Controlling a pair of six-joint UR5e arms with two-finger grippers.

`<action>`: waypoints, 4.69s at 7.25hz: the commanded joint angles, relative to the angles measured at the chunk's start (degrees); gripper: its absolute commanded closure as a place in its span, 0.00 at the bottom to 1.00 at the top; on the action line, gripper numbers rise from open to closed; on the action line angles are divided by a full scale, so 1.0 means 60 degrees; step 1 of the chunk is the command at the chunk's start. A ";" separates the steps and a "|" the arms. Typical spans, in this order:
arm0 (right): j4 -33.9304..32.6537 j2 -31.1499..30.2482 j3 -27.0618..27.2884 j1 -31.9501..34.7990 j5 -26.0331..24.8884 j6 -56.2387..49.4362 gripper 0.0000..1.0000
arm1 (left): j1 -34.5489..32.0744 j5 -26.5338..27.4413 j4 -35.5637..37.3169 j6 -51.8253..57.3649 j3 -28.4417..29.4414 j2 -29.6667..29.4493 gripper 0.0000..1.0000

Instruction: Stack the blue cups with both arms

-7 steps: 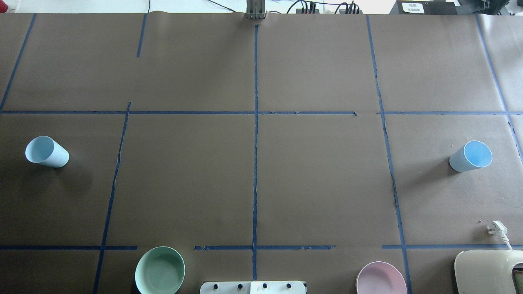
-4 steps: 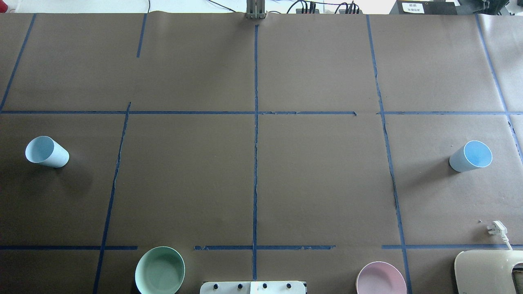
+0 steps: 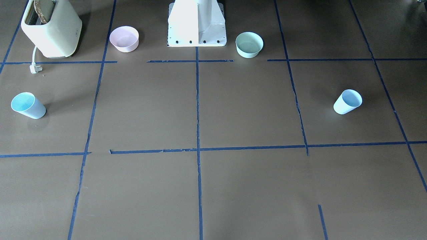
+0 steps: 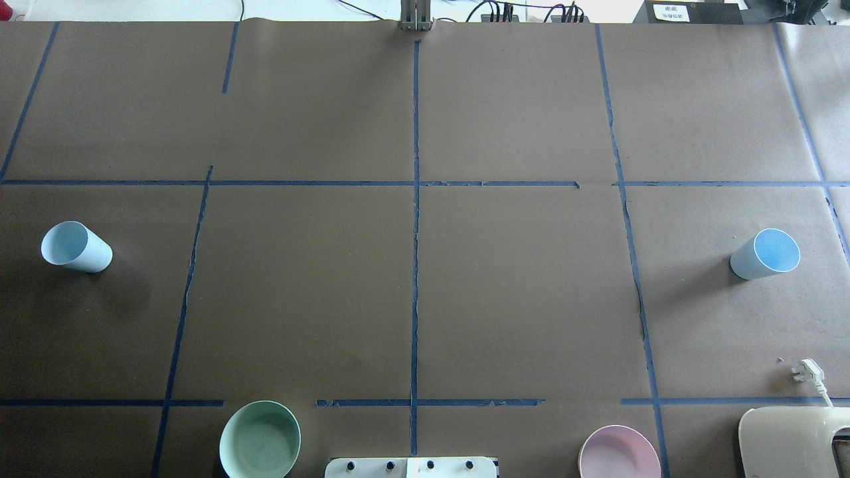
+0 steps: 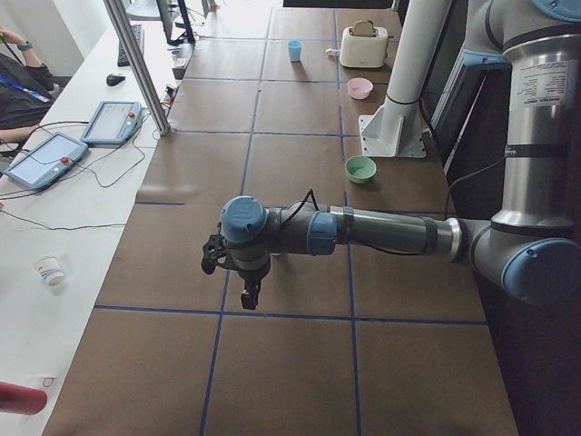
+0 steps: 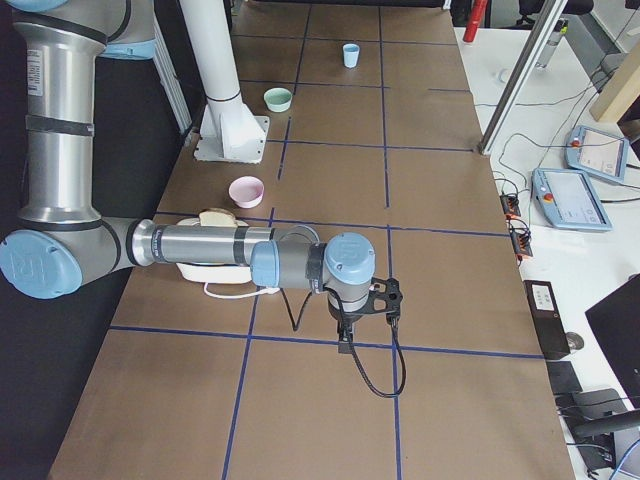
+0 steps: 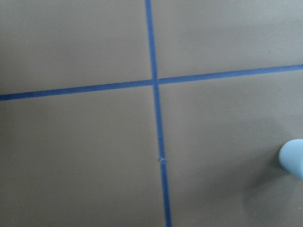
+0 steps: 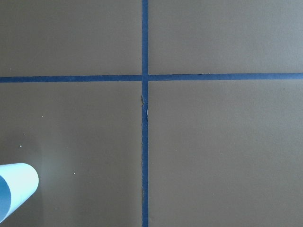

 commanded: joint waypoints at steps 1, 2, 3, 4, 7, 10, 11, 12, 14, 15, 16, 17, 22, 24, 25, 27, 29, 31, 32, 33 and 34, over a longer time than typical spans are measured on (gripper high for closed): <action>0.0012 0.0015 0.0005 0.0000 0.0002 0.0000 0.00 | 0.1162 -0.0018 -0.0383 -0.2199 -0.0808 0.0014 0.00; -0.0003 0.0015 0.0005 0.0000 0.0002 0.0000 0.00 | 0.1821 -0.0004 -0.1329 -0.3546 -0.0797 0.0014 0.00; 0.0012 0.0015 0.0005 0.0000 0.0002 0.0000 0.00 | 0.2436 0.0054 -0.2295 -0.4879 -0.0710 0.0072 0.00; -0.0003 0.0058 -0.0009 0.0000 0.0002 0.0000 0.00 | 0.2936 0.0113 -0.3306 -0.5748 -0.0520 0.0262 0.00; -0.0003 0.0088 -0.0010 0.0000 -0.0013 0.0000 0.00 | 0.4561 0.1253 -0.6516 -0.8444 0.0738 0.0337 0.00; -0.0003 0.0088 -0.0024 0.0000 -0.0013 0.0000 0.00 | 0.4845 0.1256 -0.6612 -0.8540 0.0843 0.0424 0.00; -0.0003 0.0073 -0.0010 0.0000 -0.0013 0.0000 0.00 | 0.4874 0.1256 -0.6612 -0.8525 0.0916 0.0439 0.00; -0.0003 0.0073 -0.0010 0.0000 -0.0013 0.0000 0.00 | 0.5077 0.1256 -0.6612 -0.8511 0.1091 0.0439 0.00; 0.0012 0.0088 -0.0010 0.0000 -0.0013 0.0000 0.00 | 0.5328 0.1256 -0.6597 -0.8540 0.1151 0.0439 0.01; -0.0003 0.0088 -0.0010 0.0000 0.0002 0.0000 0.00 | 0.5328 0.1256 -0.6597 -0.8670 0.1151 0.0439 0.33; -0.0003 0.0088 -0.0010 0.0000 0.0002 0.0000 0.00 | 0.5328 0.1256 -0.6583 -0.8759 0.1151 0.0439 0.69; 0.0012 0.0073 -0.0010 0.0000 0.0002 0.0000 0.00 | 0.5328 0.1227 -0.6568 -0.8760 0.1151 0.0425 0.92; -0.0003 0.0088 -0.0010 0.0000 0.0017 0.0029 0.00 | 0.5270 0.0553 -0.2810 -0.9858 -0.1226 -0.0813 1.00; -0.0003 0.0117 -0.0010 0.0000 0.0002 0.0030 0.00 | 0.5560 0.0597 0.1061 -1.0686 -0.2187 -0.3587 1.00; -0.0003 0.0117 0.0019 0.0000 0.0017 0.0030 0.00 | 0.6607 0.0742 0.1818 -1.1781 -0.2087 -0.4749 1.00; 0.0012 0.0146 0.0020 -0.0014 0.0017 0.0044 0.00 | 0.8251 0.1968 0.1738 -1.3616 -0.0414 -0.7018 1.00; 0.0012 0.0146 0.0020 -0.0014 0.0017 0.0044 0.00 | 0.9003 0.2412 -0.0109 -1.4031 0.1159 -0.7588 1.00; 0.0012 0.0146 0.0020 -0.0014 0.0017 0.0015 0.00 | 0.9369 0.2879 -0.1599 -1.4472 0.2670 -0.8084 1.00; 0.0012 0.0132 0.0034 -0.0014 0.0017 -0.0029 0.00 | 0.9429 0.2896 -0.1704 -1.4473 0.2849 -0.8202 1.00; 0.0012 0.0132 0.0034 0.0000 0.0017 -0.0087 0.00 | 0.9502 0.2897 -0.2212 -1.4487 0.3141 -0.8276 1.00; 0.0012 0.0132 0.0034 0.0000 0.0017 -0.0102 0.00 | 0.9503 0.2897 -0.2449 -1.4473 0.3361 -0.8306 1.00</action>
